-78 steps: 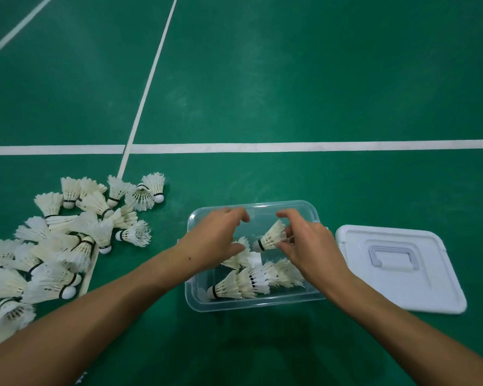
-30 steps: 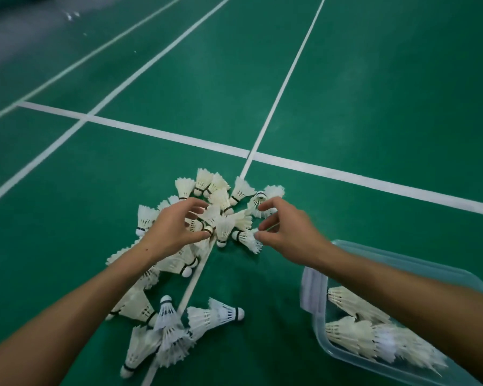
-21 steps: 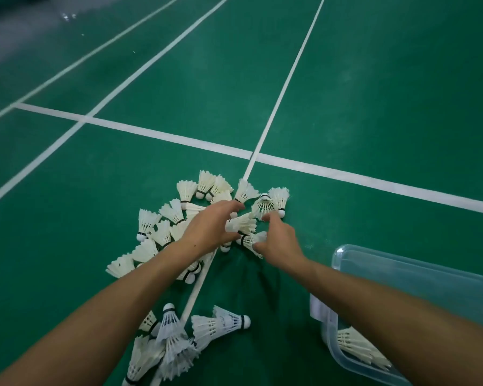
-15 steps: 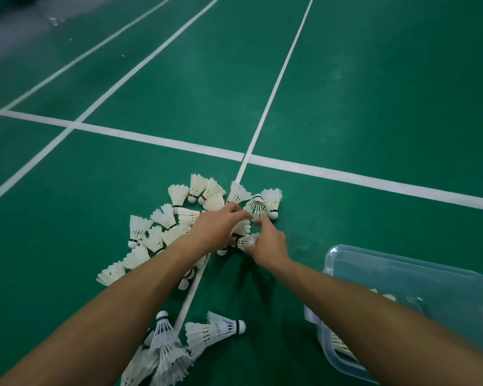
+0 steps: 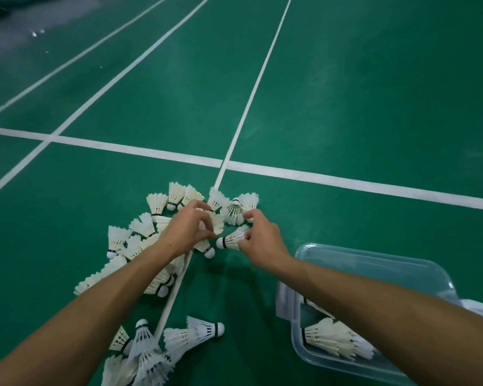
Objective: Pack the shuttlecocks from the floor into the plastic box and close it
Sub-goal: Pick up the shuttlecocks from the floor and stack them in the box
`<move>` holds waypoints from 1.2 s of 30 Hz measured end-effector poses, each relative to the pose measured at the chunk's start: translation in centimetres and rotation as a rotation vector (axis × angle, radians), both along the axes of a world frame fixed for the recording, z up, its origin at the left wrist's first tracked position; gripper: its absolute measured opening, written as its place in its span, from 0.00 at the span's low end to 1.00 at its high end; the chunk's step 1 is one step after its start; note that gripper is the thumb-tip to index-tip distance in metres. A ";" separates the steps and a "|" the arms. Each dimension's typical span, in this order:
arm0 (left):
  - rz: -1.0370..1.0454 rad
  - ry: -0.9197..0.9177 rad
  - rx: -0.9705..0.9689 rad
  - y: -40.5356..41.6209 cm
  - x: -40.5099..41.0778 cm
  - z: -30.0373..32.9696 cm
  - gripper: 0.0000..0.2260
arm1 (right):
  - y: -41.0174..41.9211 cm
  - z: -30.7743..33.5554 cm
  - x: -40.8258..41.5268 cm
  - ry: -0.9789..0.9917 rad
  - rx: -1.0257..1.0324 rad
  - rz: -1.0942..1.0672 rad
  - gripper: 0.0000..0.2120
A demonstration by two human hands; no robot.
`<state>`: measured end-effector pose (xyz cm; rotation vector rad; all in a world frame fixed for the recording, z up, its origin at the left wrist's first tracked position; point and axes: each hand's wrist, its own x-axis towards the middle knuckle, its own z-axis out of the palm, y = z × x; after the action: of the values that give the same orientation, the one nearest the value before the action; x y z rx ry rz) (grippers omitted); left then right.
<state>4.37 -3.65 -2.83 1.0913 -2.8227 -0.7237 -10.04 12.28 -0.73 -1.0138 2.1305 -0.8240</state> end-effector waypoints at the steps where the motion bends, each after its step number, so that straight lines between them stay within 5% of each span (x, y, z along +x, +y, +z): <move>1: 0.014 0.058 -0.007 0.4 0.4 1.0 0.06 | 0.8 1.4 -0.2 -0.004 -0.028 0.019 0.26; 7: -0.129 0.365 -0.066 6.1 -0.6 9.9 0.07 | 9.2 9.7 -4.0 -0.042 -0.211 0.041 0.25; 12: -0.297 0.492 0.133 12.1 -5.9 12.9 0.06 | 17.4 11.3 -8.3 -0.103 -0.288 -0.181 0.26; 18: -0.361 0.490 0.212 17.3 -11.1 10.7 0.07 | 24.2 8.0 -12.3 -0.025 -0.261 -0.338 0.24; 31: -0.420 0.207 0.215 21.4 -13.1 4.8 0.07 | 26.6 2.4 -11.4 0.457 0.140 -0.096 0.26; 36: -0.425 0.225 0.204 21.8 -12.9 4.7 0.07 | 25.5 0.3 -11.1 0.379 0.197 -0.069 0.30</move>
<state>-8.52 18.20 1.82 0.3812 -2.8499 -1.1030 -21.17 37.74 -0.44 -1.0607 2.5199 -0.4650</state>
